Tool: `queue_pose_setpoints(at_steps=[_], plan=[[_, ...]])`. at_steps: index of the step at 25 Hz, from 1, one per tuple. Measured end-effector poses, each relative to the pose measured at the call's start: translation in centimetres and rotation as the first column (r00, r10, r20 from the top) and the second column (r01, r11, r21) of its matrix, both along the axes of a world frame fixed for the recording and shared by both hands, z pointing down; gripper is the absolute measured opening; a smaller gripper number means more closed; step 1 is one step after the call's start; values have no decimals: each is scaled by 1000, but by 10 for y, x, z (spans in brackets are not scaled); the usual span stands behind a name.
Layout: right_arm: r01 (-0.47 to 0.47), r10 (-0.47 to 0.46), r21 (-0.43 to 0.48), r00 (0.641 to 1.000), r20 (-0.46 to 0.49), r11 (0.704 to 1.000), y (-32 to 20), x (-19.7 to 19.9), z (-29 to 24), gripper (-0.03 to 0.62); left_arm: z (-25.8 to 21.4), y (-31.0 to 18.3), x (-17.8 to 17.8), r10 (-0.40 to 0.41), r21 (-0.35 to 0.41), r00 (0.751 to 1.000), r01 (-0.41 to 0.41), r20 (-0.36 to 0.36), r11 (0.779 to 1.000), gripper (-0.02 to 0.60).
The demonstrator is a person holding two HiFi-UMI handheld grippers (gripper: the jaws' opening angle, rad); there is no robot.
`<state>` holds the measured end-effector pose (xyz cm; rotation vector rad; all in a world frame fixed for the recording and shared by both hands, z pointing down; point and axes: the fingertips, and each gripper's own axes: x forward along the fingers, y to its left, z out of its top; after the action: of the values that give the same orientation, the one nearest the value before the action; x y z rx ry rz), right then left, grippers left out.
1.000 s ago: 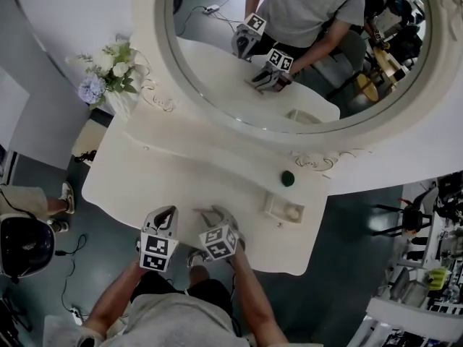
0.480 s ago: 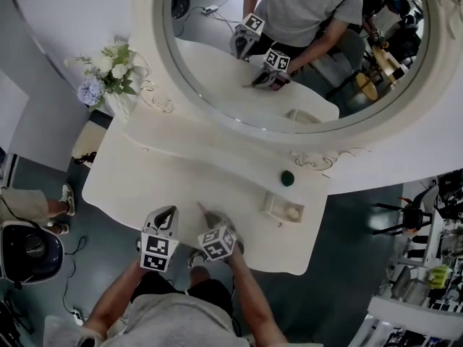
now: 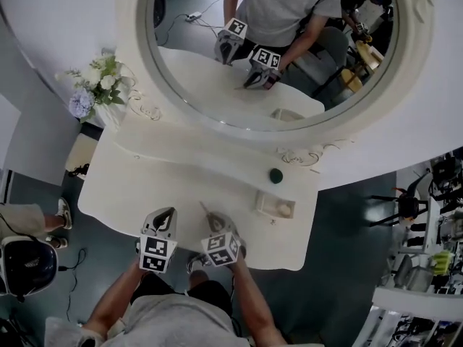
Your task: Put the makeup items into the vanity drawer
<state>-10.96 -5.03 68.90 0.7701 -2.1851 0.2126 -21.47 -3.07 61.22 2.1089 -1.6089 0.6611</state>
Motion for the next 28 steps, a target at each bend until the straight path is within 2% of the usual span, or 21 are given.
queue_pose_setpoints(at_steps=[7,16,23,28], plan=[[-112,111,71,994,22,991,-5,47,-37,57,-15,-19,43,108,39,994,-107,-13,993,0],[-266,264,182,964,32,947,-13,125,-77,57,-26,-44,113,273,75,962,-271,-23,960,0],[-292,319,294,947,-46,910,-27,188,-91,57,-27,-52,157,351,80,936,-347,-29,934,0],[-269,329,367,938,-109,890,-43,223,-96,57,-25,-53,171,363,73,932,-360,-28,930,0]])
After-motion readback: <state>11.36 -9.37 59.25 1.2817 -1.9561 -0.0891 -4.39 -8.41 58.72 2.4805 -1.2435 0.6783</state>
